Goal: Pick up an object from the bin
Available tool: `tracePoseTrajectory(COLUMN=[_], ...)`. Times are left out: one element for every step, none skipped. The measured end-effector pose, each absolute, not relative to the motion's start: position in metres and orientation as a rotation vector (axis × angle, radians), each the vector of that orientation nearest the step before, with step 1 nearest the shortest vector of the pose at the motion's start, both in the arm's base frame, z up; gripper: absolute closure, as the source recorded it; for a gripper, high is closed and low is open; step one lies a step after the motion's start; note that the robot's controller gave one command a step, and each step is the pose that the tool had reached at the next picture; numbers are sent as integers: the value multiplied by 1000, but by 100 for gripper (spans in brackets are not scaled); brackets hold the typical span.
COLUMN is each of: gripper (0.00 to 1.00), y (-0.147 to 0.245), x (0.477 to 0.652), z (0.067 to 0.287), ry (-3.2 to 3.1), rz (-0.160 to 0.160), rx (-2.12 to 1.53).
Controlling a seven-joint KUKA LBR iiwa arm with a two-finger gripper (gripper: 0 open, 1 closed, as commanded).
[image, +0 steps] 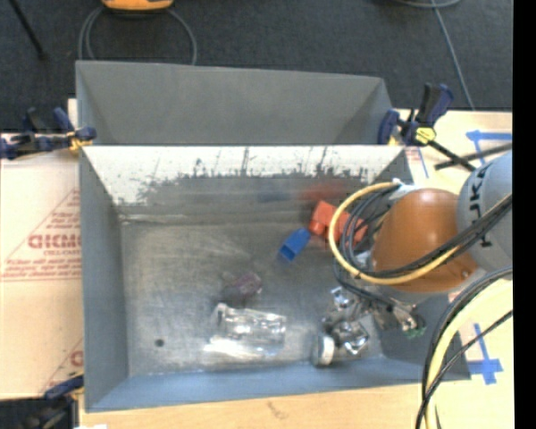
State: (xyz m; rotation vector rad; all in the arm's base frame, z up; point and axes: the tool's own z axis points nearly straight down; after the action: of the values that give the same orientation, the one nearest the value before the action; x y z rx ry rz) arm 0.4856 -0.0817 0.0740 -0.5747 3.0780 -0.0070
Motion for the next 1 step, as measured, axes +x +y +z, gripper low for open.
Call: tracePoseTrajectory(gripper=[100], y=[-92], x=[485], z=[132], ry=[2883], rz=[-6], rx=[-1231])
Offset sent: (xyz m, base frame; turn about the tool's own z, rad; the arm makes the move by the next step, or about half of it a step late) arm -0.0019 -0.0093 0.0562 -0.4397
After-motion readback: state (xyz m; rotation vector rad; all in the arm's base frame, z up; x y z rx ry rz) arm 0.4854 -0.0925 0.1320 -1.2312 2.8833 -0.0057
